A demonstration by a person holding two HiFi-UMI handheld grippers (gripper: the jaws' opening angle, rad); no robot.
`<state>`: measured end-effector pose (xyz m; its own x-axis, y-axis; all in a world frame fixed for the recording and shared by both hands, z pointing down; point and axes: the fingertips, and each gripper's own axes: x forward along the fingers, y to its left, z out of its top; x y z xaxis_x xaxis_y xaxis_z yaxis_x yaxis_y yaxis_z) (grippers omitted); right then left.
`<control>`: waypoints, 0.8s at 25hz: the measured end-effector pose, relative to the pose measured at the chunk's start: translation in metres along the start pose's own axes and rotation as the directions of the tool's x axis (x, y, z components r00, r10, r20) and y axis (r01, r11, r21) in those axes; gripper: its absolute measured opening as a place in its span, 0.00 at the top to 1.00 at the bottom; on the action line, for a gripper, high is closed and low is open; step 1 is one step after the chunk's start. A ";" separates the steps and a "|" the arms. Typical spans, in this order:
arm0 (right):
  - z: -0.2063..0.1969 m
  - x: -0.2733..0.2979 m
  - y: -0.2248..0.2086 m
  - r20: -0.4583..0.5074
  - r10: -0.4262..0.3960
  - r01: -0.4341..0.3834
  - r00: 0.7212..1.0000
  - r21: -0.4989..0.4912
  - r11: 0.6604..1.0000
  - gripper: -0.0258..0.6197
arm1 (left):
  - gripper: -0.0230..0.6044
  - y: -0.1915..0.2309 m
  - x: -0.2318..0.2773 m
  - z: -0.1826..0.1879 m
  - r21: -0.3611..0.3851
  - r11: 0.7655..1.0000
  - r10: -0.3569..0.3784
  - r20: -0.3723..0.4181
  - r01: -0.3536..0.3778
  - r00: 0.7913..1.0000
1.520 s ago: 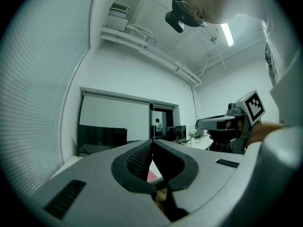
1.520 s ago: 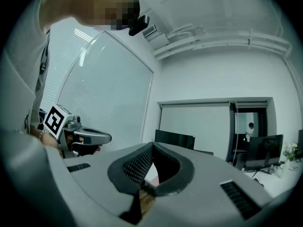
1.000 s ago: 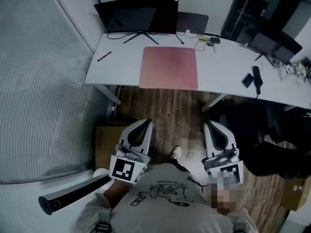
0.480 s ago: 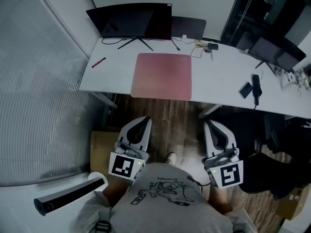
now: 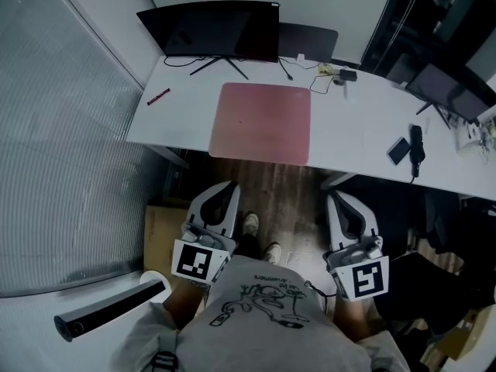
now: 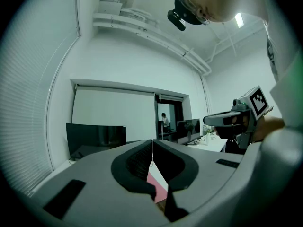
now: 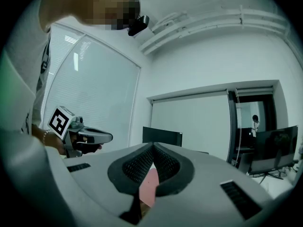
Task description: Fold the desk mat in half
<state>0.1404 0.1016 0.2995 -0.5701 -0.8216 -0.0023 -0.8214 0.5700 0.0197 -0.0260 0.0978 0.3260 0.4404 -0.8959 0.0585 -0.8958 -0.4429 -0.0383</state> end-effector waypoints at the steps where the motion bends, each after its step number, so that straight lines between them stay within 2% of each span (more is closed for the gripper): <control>1: 0.000 0.005 -0.002 -0.001 -0.001 0.001 1.000 0.000 1.000 0.95 | 0.93 0.003 0.004 0.000 0.000 1.000 -0.001 0.000 0.001 1.000; 7: 0.005 0.050 -0.007 -0.003 -0.009 0.009 1.000 -0.007 1.000 0.95 | 0.93 0.038 0.033 0.005 -0.009 1.000 -0.017 0.009 0.017 1.000; 20: 0.022 0.175 -0.006 -0.008 -0.028 0.027 1.000 -0.042 0.999 0.95 | 0.93 0.146 0.096 0.006 -0.027 0.999 -0.046 0.013 0.046 0.999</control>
<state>0.0449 -0.0453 0.2773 -0.5471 -0.8371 0.0051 -0.8353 0.5463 0.0619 -0.1138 -0.0533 0.3197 0.4819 -0.8750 0.0470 -0.8757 -0.4827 -0.0086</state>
